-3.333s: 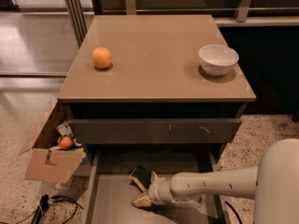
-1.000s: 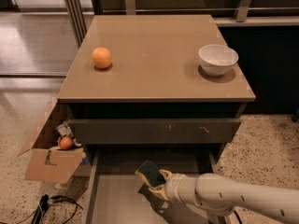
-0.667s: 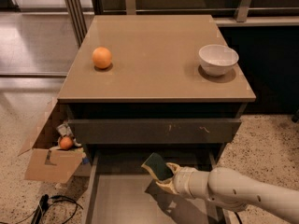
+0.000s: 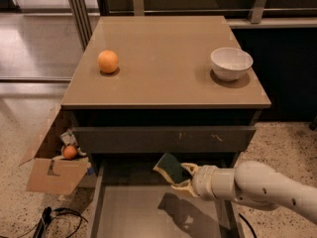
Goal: Pick sponge from middle drawer and place on counter
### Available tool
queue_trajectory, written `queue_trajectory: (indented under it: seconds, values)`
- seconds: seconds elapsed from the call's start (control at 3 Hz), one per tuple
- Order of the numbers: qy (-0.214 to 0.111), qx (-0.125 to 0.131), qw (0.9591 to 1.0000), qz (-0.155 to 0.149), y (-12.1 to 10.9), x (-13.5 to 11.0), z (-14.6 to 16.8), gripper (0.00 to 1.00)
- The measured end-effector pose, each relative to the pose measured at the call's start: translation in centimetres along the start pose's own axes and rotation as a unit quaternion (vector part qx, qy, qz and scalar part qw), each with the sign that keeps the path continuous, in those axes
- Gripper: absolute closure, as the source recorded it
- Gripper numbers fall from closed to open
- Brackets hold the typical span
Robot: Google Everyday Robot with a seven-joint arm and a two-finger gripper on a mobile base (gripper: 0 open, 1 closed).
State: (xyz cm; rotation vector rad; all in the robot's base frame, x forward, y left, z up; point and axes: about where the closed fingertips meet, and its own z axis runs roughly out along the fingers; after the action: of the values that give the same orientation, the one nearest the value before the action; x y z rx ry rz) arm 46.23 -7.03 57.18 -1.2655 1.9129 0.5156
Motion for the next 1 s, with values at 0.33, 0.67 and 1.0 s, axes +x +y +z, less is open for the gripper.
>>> queue_trajectory:
  seconds: [0.33,0.67,1.0]
  values:
    - [-0.001,0.004,1.0,0.005,-0.1,0.5,0.6,1.0]
    - [0.003,0.002,1.0,-0.005,-0.4,-0.3,-0.1,1.0]
    - [0.029,-0.011,0.9973,-0.067,-0.8,-4.9,-3.6,1.0]
